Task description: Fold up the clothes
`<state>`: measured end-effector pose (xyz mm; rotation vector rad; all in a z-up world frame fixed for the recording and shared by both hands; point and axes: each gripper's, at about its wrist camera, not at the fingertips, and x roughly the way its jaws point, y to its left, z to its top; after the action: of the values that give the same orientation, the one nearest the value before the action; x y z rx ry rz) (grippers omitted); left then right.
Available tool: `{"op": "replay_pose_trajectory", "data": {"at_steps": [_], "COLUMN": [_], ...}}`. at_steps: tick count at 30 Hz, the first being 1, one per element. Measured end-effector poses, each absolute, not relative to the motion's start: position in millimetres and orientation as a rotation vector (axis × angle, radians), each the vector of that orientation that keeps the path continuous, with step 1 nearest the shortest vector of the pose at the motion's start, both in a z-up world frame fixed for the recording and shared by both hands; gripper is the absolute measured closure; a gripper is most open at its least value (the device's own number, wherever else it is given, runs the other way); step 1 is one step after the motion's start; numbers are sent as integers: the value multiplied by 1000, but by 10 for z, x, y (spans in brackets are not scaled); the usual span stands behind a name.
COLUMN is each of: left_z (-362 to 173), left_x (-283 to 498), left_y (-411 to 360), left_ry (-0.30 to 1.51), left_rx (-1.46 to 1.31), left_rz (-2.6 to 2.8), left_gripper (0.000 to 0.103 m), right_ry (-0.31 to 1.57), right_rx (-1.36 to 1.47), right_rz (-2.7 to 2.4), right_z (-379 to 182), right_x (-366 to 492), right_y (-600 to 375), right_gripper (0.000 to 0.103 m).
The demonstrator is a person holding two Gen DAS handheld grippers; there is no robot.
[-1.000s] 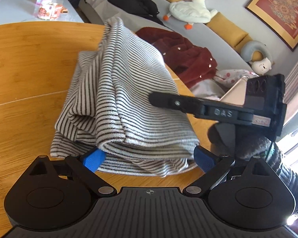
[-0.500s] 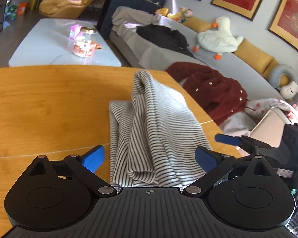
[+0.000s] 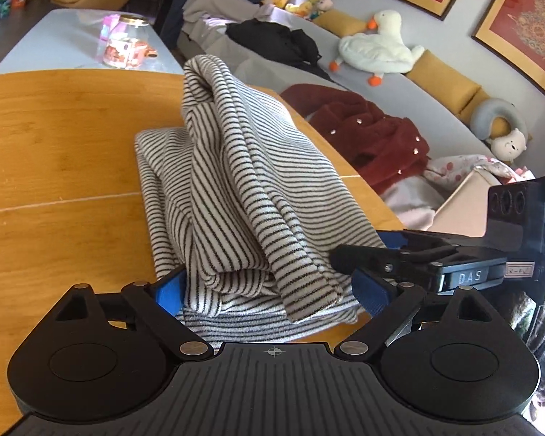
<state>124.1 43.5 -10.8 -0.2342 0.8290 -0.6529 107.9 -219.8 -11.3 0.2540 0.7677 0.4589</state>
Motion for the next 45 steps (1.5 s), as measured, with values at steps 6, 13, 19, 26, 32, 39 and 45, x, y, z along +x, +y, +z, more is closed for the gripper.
{"op": "replay_pose_trajectory", "data": {"at_steps": [6,13,19,26,32,39,45], "left_z": [-80,75,146,-155,-309,-147,-84], "left_x": [1018,908,873,1146,1172,1137,1134], "left_y": [336,398,691,856,564,1016,1125], "left_ry": [830,763,705,813,858,755,746], "left_rx": [-261,-208,-294,-461,-519,-515,-520], "left_rz": [-630,-553,-481,-479,-625,-393,-347], "left_gripper": [8,7,7,35,37,33,33], "right_ry": [729,478,442,510,400,320,371], "right_rx": [234,-20,-135,-230,-227,-374,-418], "right_rz": [413,343,446,437,329,432,366], "right_z": [-2,368,392,157,402,248,-8], "right_x": [919,521,346,469,458,295,659], "right_y": [-2309,-1983,-1610,-1515,-1692,-1160,-1007], "right_gripper": [0,18,45,49,35,26,21]}}
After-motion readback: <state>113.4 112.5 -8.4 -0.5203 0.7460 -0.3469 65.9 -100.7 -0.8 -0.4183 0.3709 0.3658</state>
